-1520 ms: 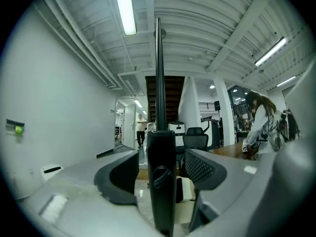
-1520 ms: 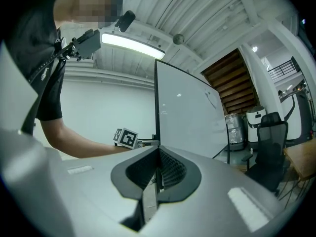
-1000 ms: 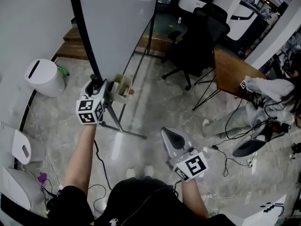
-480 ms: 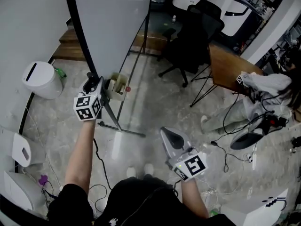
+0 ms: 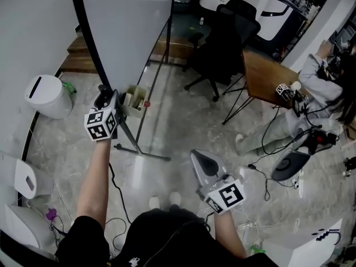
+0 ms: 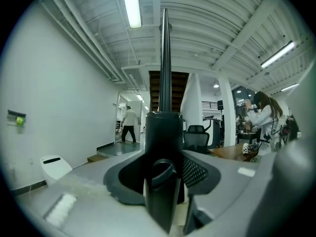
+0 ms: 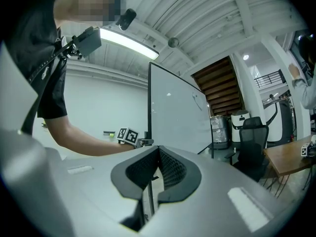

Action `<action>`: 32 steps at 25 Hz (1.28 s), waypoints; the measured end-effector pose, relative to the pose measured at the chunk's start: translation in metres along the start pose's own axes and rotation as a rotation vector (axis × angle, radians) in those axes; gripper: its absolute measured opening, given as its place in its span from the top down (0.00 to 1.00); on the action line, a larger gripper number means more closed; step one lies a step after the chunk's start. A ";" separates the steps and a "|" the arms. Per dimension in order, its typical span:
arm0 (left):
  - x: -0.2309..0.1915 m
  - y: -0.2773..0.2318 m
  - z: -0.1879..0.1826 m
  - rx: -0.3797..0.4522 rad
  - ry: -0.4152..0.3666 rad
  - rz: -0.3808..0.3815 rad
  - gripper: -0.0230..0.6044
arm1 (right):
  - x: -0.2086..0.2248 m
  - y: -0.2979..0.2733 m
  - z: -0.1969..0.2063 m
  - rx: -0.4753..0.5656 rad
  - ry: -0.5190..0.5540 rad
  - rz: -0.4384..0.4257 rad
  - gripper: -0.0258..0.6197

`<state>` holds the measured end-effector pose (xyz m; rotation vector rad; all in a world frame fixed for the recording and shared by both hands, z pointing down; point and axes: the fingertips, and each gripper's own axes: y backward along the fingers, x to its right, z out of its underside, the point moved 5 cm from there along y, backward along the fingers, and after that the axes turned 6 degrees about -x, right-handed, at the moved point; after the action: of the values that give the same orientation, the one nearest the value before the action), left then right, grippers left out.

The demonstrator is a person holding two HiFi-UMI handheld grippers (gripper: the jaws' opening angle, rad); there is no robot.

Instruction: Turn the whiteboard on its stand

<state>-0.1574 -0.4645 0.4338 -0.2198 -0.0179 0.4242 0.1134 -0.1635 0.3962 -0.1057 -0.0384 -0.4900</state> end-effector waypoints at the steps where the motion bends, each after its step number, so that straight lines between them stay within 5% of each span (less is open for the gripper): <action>1: 0.000 0.001 0.000 -0.001 0.001 -0.002 0.66 | 0.000 0.001 0.000 0.001 0.000 0.000 0.95; 32: 0.005 0.078 0.020 -0.012 -0.008 -0.042 0.66 | -0.014 0.020 0.000 0.031 0.007 -0.062 0.95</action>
<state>-0.1858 -0.3888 0.4359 -0.2292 -0.0327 0.3830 0.1105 -0.1391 0.3935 -0.0720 -0.0424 -0.5520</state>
